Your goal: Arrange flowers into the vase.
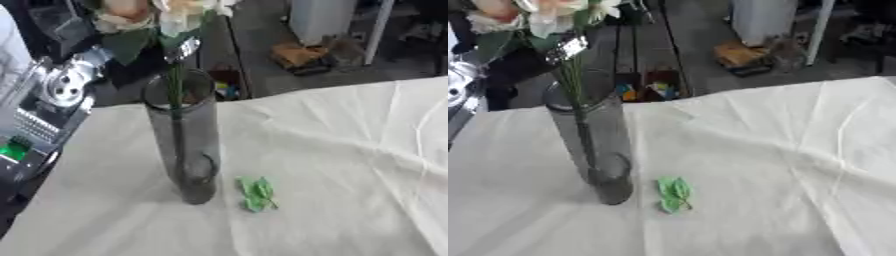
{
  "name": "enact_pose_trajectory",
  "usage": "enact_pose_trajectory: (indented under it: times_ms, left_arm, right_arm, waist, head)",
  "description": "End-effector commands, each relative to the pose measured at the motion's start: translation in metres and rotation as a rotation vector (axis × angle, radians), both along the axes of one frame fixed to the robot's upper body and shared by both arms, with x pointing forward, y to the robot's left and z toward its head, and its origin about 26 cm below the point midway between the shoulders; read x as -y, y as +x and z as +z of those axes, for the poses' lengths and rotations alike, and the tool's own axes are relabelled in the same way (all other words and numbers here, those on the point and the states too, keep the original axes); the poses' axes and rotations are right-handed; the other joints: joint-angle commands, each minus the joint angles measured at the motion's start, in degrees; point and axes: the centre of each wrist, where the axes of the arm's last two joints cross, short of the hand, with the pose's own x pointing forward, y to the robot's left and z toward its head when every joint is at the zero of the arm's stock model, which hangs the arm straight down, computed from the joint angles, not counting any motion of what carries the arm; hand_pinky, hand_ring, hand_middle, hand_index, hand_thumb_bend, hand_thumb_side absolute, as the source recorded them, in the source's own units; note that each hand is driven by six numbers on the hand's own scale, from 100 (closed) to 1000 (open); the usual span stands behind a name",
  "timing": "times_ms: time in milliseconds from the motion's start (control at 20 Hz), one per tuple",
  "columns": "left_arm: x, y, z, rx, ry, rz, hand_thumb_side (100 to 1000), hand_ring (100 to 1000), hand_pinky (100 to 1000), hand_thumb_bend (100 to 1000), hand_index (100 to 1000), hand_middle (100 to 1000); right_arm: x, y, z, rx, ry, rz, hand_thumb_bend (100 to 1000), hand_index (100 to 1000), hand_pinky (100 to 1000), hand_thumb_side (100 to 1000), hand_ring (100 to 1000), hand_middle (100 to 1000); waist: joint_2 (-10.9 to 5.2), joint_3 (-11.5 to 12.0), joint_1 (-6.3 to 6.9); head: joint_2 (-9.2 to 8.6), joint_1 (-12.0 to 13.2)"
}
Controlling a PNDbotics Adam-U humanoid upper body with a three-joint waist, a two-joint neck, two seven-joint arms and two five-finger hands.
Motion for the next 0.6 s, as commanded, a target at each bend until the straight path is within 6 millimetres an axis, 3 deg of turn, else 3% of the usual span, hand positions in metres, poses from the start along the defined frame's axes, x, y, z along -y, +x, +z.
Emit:
enact_pose_trajectory:
  times_ms: [50,600]
  left_arm:
    - [-0.0085,-0.0062,0.0133,0.03,0.022,0.025,1000,934,750,100,947,936]
    - [-0.0126,-0.0074,0.0176,0.005,0.055,0.045,980,955,784,100,946,945]
  right_arm:
    - [0.0005,-0.0017,0.0061,0.021,-0.008,0.007,100,552,235,952,350,237]
    - [0.0007,-0.0018,0.006,0.021,-0.006,0.006,100,552,234,952,350,236]
  waist:
    - [-0.97,0.0,-0.2]
    - [-0.95,0.0,-0.14]
  head:
    - [-0.71,0.1]
    - [-0.78,0.1]
